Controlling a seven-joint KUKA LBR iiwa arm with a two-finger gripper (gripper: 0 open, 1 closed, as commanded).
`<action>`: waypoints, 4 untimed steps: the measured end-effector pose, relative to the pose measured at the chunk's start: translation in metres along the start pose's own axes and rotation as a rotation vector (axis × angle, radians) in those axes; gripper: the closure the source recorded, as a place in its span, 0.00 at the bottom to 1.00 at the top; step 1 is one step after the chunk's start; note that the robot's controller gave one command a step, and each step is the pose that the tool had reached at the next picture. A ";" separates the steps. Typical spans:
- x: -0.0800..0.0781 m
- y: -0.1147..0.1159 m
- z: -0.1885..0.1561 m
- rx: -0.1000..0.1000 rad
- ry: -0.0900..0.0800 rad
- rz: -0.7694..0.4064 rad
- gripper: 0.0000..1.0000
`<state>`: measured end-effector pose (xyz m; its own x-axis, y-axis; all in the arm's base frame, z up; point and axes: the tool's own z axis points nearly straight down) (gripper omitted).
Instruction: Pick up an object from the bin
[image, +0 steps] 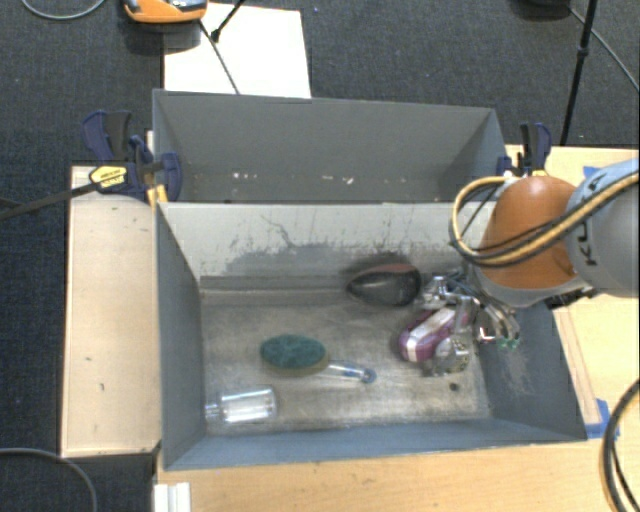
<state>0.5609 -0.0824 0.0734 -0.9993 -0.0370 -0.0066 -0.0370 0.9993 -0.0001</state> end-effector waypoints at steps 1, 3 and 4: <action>-0.001 0.000 -0.001 0.000 -0.002 0.000 0.00; -0.003 0.000 -0.002 0.000 -0.004 0.001 1.00; -0.004 0.000 -0.031 0.000 0.000 0.002 1.00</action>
Offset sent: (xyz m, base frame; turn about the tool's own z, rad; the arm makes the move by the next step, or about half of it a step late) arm 0.0000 0.0000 0.0000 0.0000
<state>0.5649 -0.0823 0.1045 -0.9994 -0.0348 -0.0062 -0.0348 0.9994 -0.0003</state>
